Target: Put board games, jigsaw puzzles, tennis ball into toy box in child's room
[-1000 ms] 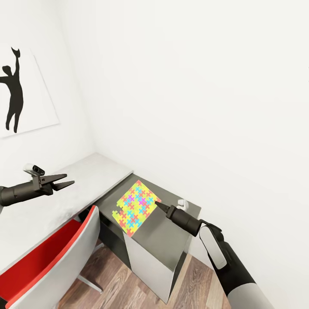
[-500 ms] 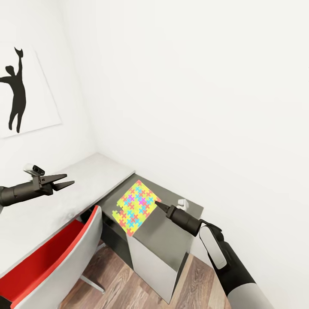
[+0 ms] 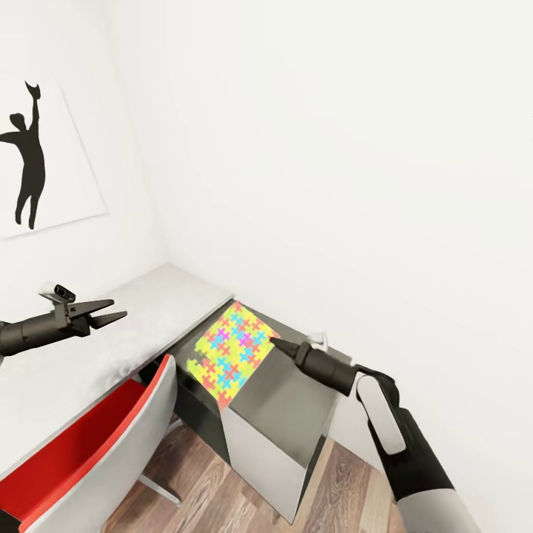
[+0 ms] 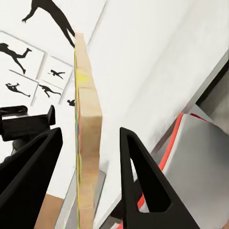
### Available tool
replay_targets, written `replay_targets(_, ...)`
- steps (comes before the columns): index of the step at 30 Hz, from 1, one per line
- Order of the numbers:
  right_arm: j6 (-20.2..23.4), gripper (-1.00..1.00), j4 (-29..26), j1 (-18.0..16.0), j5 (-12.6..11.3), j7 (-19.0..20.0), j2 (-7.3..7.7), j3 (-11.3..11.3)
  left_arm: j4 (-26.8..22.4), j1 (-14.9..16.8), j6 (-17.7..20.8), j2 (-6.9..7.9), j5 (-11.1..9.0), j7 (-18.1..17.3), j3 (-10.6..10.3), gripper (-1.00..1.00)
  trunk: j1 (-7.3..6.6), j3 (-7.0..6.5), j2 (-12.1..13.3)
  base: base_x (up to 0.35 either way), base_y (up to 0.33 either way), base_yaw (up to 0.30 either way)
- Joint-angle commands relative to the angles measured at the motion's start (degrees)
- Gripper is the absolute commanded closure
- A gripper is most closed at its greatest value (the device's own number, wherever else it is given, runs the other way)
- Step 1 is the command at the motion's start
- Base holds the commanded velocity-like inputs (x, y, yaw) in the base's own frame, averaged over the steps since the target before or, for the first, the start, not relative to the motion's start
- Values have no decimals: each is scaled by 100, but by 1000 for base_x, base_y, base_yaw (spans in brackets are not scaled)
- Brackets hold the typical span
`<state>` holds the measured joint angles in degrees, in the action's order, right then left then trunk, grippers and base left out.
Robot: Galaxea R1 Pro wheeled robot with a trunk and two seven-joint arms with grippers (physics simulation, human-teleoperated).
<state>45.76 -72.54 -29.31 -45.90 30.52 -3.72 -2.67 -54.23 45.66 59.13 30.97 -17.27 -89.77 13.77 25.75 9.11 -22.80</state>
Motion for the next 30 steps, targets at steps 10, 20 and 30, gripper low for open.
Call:
replay_targets(10,35,100,-84,-5,-31,7,-20,160,0,5,63,45,8,-23,17,-100,4,12,-12,0,93,0)
replay_targets(20,26,100,-95,-5,-58,4,-14,170,0,5,61,57,5,-23,30,-100,4,12,-12,0,20,0)
replay_targets(30,-93,100,-84,-5,-68,50,-11,170,0,5,55,49,4,-23,30,-100,4,12,-12,0,0,0)
